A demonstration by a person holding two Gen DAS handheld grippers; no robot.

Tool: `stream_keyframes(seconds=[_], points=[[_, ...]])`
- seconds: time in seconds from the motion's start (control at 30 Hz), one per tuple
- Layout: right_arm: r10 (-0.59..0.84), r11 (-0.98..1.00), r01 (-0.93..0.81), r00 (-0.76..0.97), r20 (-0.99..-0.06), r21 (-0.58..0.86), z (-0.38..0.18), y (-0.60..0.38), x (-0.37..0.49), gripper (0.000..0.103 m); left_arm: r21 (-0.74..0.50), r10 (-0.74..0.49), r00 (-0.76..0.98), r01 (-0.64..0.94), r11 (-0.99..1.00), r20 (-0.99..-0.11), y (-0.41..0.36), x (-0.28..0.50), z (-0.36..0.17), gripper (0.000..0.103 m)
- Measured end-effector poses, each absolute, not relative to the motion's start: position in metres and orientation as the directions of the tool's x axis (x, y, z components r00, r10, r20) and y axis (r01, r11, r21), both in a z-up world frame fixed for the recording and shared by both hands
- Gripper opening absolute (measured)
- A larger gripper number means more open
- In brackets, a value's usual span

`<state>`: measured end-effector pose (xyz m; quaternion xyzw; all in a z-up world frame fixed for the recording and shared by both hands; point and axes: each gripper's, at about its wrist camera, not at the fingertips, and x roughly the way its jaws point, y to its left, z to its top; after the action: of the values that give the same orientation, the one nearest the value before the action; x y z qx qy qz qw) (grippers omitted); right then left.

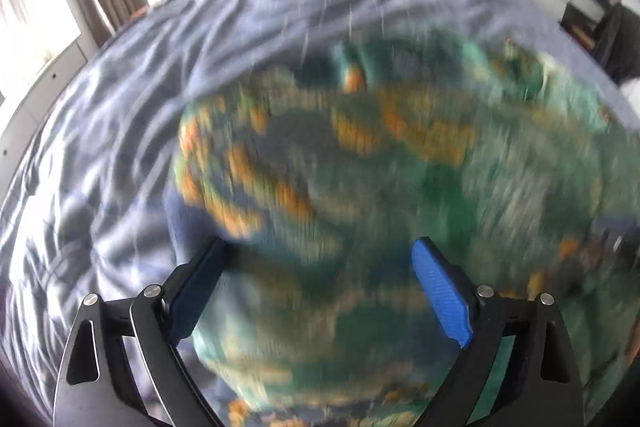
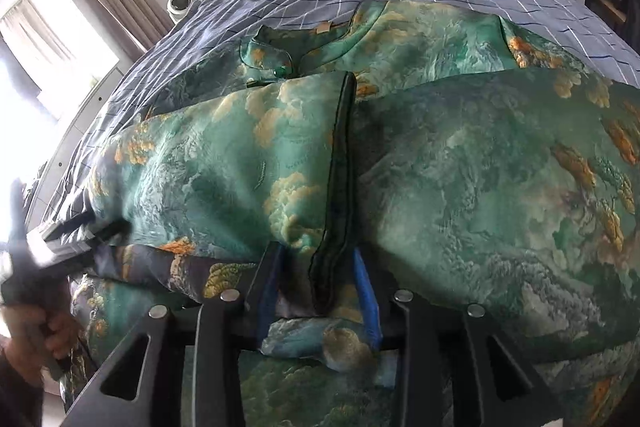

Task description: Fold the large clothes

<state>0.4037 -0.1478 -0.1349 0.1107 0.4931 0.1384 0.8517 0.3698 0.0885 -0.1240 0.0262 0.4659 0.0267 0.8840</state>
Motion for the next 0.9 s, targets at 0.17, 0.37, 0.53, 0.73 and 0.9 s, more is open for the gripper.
stream_keyframes(seconds=[0.17, 0.37, 0.53, 0.73, 0.9], points=[[0.333, 0.942, -0.137, 0.491, -0.805, 0.306, -0.135, -0.144, 0.4, 0.036, 0.047, 0.082, 0.555, -0.077, 0.996, -0.828, 0.096, 0.416, -0.129, 0.095], [0.347, 0.937, -0.141, 0.502, -0.792, 0.321, -0.139, -0.146, 0.4, 0.036, 0.061, 0.13, 0.62, -0.131, 0.989, -0.773, 0.1, 0.426, -0.162, 0.103], [0.347, 0.937, -0.151, 0.501, -0.793, 0.314, -0.14, -0.145, 0.4, 0.037, 0.151, 0.215, 0.681, -0.154, 0.977, -0.699, 0.088, 0.408, -0.161, 0.103], [0.343, 0.939, -0.153, 0.502, -0.794, 0.309, -0.141, -0.144, 0.402, 0.037, 0.108, 0.176, 0.671, -0.143, 0.984, -0.72, 0.094, 0.41, -0.162, 0.103], [0.322, 0.947, -0.157, 0.509, -0.798, 0.282, -0.141, -0.14, 0.401, 0.037, 0.099, 0.169, 0.67, -0.142, 0.985, -0.723, 0.095, 0.411, -0.161, 0.103]])
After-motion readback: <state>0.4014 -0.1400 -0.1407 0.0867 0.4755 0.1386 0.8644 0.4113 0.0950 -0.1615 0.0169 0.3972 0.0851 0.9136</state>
